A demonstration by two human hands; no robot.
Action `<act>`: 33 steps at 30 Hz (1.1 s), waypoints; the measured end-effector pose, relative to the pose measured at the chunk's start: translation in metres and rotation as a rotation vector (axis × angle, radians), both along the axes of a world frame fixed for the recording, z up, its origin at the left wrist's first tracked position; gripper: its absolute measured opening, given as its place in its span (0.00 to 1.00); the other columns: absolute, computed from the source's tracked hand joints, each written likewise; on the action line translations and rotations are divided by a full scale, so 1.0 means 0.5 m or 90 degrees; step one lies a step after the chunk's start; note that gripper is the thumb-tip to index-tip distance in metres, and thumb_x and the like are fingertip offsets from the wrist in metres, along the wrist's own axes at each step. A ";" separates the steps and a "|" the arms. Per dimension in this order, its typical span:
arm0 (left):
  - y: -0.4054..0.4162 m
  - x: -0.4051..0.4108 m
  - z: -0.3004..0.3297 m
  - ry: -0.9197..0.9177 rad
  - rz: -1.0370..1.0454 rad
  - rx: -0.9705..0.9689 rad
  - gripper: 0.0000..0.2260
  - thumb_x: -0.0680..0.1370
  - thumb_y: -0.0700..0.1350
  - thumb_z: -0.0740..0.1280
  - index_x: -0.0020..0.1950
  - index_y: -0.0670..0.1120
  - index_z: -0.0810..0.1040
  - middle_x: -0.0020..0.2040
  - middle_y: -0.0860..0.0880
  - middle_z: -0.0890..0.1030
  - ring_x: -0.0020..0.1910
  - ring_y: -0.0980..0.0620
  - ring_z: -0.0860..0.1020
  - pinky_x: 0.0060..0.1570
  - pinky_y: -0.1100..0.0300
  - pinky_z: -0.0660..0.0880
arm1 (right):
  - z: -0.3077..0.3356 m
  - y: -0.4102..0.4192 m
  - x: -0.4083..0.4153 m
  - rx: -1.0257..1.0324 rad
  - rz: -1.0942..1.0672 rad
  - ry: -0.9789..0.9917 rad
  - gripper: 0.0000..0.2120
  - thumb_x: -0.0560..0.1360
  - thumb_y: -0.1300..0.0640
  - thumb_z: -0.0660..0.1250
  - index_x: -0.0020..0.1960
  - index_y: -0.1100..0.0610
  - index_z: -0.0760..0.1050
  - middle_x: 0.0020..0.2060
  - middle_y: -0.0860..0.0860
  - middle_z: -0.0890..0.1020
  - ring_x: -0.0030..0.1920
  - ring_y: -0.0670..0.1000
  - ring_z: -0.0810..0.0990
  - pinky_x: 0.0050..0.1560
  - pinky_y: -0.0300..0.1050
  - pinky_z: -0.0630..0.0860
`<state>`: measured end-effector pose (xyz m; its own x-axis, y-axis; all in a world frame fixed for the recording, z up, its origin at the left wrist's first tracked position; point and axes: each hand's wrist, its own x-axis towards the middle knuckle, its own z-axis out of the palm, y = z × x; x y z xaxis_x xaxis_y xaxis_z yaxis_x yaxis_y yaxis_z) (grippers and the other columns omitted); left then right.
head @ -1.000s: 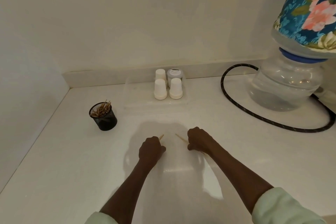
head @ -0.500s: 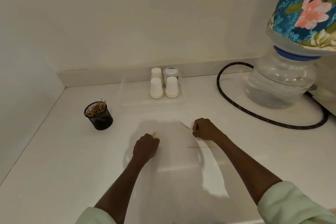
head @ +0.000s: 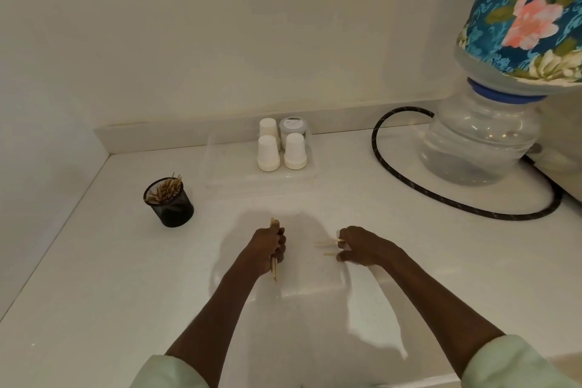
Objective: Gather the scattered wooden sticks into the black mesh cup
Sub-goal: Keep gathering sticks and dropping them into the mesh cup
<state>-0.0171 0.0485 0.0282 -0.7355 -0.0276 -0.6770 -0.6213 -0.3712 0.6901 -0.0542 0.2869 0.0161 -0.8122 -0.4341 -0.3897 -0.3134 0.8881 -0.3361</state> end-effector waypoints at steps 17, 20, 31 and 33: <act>0.025 -0.002 0.001 0.002 0.102 0.114 0.21 0.82 0.60 0.55 0.38 0.47 0.69 0.25 0.53 0.66 0.20 0.56 0.60 0.21 0.66 0.56 | 0.025 -0.050 0.023 -0.088 -0.116 0.035 0.10 0.82 0.55 0.56 0.49 0.62 0.67 0.51 0.64 0.79 0.50 0.61 0.79 0.42 0.45 0.66; 0.028 -0.005 0.001 0.009 0.098 0.114 0.25 0.77 0.69 0.54 0.38 0.47 0.68 0.28 0.52 0.64 0.23 0.55 0.60 0.24 0.63 0.58 | 0.065 -0.109 0.028 -0.251 -0.219 -0.004 0.08 0.80 0.55 0.57 0.48 0.60 0.66 0.48 0.62 0.81 0.45 0.57 0.79 0.43 0.47 0.71; 0.047 -0.013 0.032 0.098 0.036 0.167 0.43 0.61 0.79 0.60 0.56 0.43 0.75 0.56 0.41 0.80 0.59 0.44 0.79 0.66 0.43 0.71 | 0.094 -0.285 0.064 -0.160 -0.183 0.109 0.11 0.81 0.58 0.57 0.59 0.64 0.69 0.52 0.60 0.80 0.52 0.59 0.81 0.47 0.48 0.74; 0.039 -0.013 0.028 0.090 0.073 0.188 0.45 0.64 0.80 0.51 0.66 0.48 0.69 0.65 0.41 0.77 0.61 0.42 0.78 0.65 0.42 0.71 | 0.091 -0.292 0.066 -0.106 -0.135 0.138 0.11 0.80 0.60 0.57 0.59 0.64 0.69 0.53 0.60 0.80 0.52 0.59 0.81 0.50 0.49 0.76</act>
<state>-0.0234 0.0682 0.0424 -0.8259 0.0670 -0.5598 -0.4703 -0.6294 0.6186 -0.0210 0.1410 0.0614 -0.9475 -0.2894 -0.1360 -0.2073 0.8797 -0.4279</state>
